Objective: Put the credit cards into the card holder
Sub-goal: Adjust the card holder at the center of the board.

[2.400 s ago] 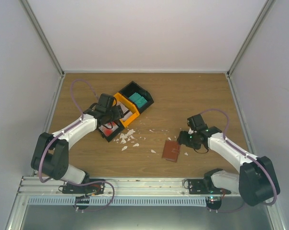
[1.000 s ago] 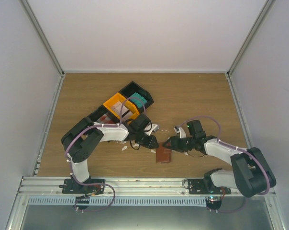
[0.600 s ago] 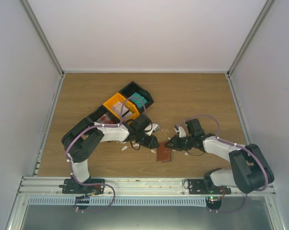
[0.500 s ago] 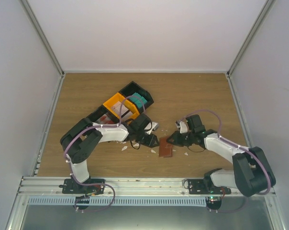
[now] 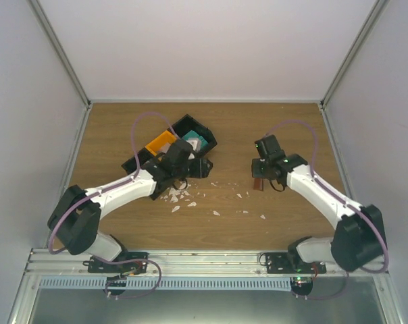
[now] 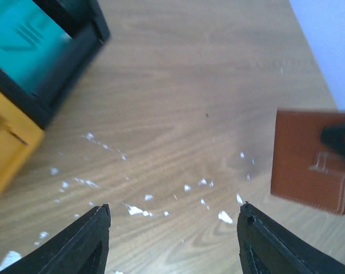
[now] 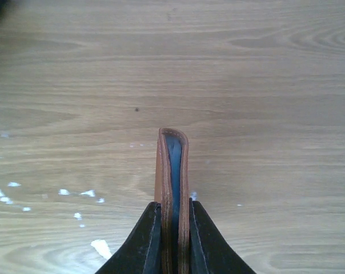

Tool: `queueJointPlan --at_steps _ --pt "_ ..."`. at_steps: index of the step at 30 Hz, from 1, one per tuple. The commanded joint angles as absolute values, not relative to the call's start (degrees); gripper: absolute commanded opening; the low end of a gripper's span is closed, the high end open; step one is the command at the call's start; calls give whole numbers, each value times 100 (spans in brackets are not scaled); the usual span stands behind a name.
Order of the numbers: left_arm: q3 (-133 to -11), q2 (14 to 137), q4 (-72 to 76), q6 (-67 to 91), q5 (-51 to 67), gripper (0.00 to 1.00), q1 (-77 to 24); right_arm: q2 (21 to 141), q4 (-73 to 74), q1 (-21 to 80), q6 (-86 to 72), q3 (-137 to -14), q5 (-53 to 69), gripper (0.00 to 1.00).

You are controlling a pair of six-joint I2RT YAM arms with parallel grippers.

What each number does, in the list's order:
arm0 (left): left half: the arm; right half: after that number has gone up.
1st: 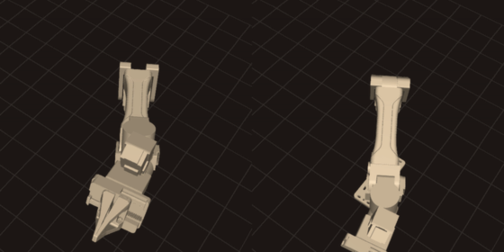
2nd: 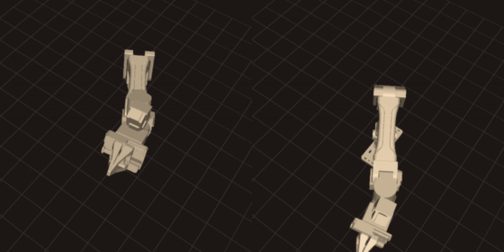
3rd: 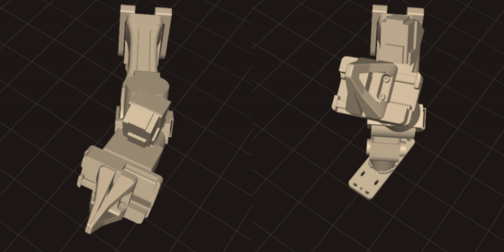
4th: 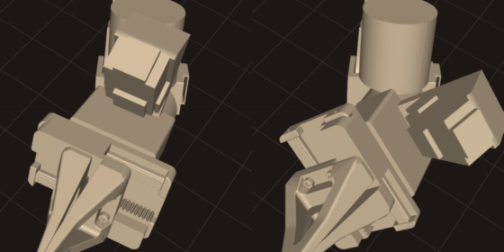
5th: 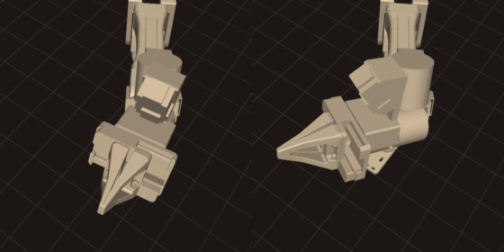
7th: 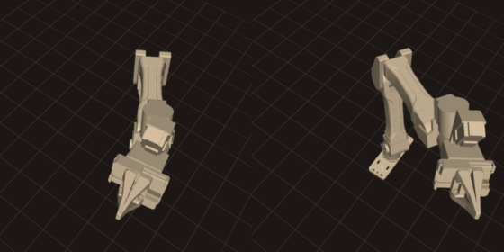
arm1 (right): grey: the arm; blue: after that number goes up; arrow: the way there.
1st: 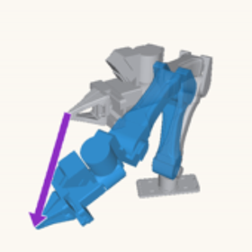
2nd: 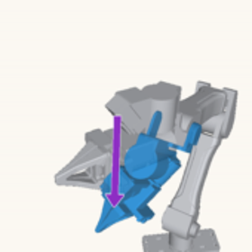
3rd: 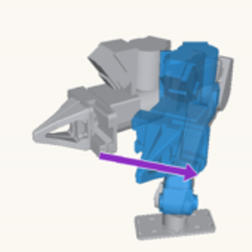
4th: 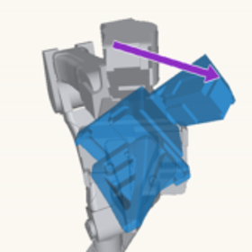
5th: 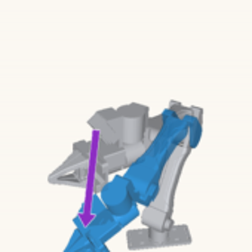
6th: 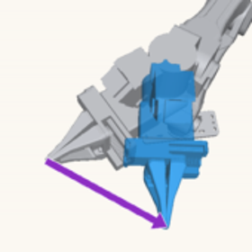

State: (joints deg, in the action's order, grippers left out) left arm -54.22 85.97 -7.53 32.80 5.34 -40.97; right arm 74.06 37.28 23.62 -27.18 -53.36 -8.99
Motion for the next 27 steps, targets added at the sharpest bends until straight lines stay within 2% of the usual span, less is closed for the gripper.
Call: queueJointPlan --at_steps 1,5,7,11,13,14,20,27 --pt "-5458 8253 -757 3472 285 63 -3772 8153 4398 2969 -2648 -5757 -2360 0" --pt "-5450 8126 -826 3359 503 64 -3587 8947 4622 3716 -2873 -6141 -2706 1" --pt "-5424 8047 -858 3348 583 65 -3467 9243 4704 4113 -2989 -6310 -2744 5" --pt "-5422 7876 -913 3302 849 69 -3147 9306 4459 4594 -3122 -6332 -2299 42" --pt "-5402 7829 -878 3260 1105 72 -2986 9013 4071 4614 -3082 -6118 -1686 54" --pt "-5393 7815 -836 3222 1273 74 -2936 8853 3878 4619 -3103 -6012 -1403 57" --pt "-5467 8027 -633 2875 2275 79 -2892 8156 2962 4526 -3168 -5266 194 59" --pt "-5823 8791 -545 2532 3200 79 -3128 8087 2049 4367 -3097 -4237 1683 58"
